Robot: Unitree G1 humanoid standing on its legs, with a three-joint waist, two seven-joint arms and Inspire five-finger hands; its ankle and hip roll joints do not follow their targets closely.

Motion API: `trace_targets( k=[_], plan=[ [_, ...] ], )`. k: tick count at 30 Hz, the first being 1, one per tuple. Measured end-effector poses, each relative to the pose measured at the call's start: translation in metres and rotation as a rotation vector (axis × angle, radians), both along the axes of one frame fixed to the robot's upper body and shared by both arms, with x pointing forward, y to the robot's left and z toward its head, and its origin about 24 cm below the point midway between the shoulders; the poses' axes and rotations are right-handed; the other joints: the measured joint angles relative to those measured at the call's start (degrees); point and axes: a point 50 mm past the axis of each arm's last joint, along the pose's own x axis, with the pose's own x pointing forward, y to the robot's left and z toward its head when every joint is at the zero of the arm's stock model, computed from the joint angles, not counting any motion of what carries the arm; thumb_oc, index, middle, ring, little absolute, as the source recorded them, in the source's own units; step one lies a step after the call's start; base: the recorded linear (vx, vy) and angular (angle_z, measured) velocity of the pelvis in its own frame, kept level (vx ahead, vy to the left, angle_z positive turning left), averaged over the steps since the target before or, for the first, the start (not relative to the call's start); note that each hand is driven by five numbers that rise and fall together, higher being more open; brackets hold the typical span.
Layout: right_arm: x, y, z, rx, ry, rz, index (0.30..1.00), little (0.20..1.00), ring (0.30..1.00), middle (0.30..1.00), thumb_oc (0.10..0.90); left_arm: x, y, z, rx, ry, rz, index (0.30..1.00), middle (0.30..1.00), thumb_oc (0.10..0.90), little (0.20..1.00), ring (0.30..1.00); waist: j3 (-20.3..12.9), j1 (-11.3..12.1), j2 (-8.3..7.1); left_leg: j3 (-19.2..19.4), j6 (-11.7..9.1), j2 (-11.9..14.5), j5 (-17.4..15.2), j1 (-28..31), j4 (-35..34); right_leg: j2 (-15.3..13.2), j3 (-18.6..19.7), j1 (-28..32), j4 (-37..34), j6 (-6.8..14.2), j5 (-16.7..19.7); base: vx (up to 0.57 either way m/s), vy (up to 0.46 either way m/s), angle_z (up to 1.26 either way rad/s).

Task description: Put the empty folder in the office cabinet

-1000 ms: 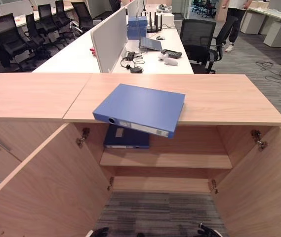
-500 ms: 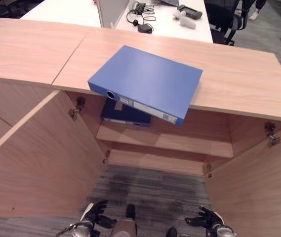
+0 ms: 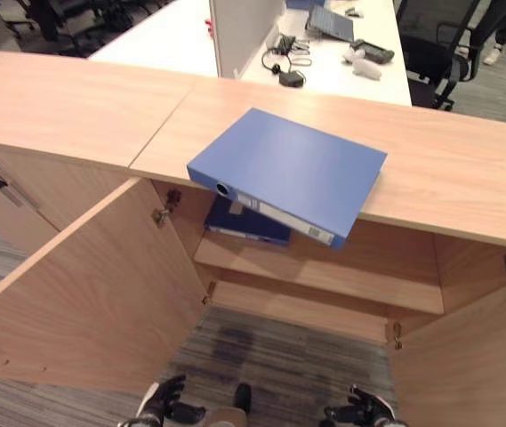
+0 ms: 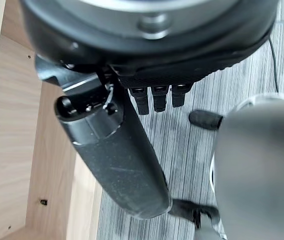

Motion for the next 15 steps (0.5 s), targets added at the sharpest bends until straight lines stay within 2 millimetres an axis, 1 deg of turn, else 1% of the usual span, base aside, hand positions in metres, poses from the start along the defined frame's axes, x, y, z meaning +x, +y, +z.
trace_targets(
  k=[1,4,5,8,10,15],
  plan=[
    [-0.001,-0.003,0.0,-0.01,0.001,-0.002,0.9,0.9,0.9,0.9,0.8,0.0,-0.002,-0.001,-0.003,0.001,0.001,0.9,0.9,0.8,0.9,0.9,-0.2,-0.1,-0.02,-0.2,-0.2,0.4,0.3,0.5,-0.8,0.4,-0.2,0.3,0.0,-0.2,-0.1,0.01,-0.009,0.12],
    [-0.001,-0.01,0.002,-0.031,0.0,-0.014,0.9,0.9,0.9,0.9,0.8,0.001,0.001,0.001,0.005,-0.003,0.001,0.9,0.9,0.8,0.9,0.9,-1.0,-0.8,-1.04,-0.8,-0.6,1.0,0.3,0.9,-1.0,1.0,-0.5,0.9,0.0,-0.7,-0.7,0.01,-0.007,0.06],
    [-0.001,-0.01,0.002,-0.03,-0.001,-0.014,0.9,0.9,0.9,0.9,0.8,0.002,0.003,0.001,0.01,-0.004,0.0,0.9,0.9,0.8,0.9,0.9,-1.4,-1.2,-1.55,-0.8,-0.8,1.2,0.2,0.9,-1.0,1.3,-0.5,0.9,0.0,-0.9,-0.8,0.0,0.0,0.0],
    [-0.001,-0.006,0.001,-0.018,0.0,-0.012,0.9,0.9,0.9,0.9,0.8,0.003,0.003,0.001,0.011,-0.005,-0.003,0.9,0.9,0.8,0.9,0.9,-2.4,-1.4,-2.09,-0.9,-1.1,1.3,0.2,1.1,-1.1,1.4,-0.5,1.2,-0.1,-1.0,-0.9,0.0,0.0,0.0],
    [-0.005,-0.003,-0.001,-0.01,0.01,-0.014,0.9,0.9,0.9,0.9,0.8,0.003,0.003,0.001,0.011,-0.004,-0.005,0.9,0.9,0.8,0.9,0.9,-2.4,-1.4,-2.0,-0.9,-0.9,1.3,-0.2,1.9,-1.1,1.4,-0.4,1.8,-0.1,-1.0,-1.0,0.0,0.0,0.0],
    [-0.024,-0.001,-0.005,-0.001,0.056,-0.018,0.9,0.9,0.9,0.9,0.8,0.0,-0.001,-0.001,0.005,0.009,-0.026,0.9,0.9,0.8,0.9,0.9,-4.0,-1.4,-0.55,-0.9,-1.0,1.3,-0.3,1.5,-1.1,1.3,-0.3,1.6,-0.5,-1.3,-1.4,0.0,0.002,-0.01]
  ],
)
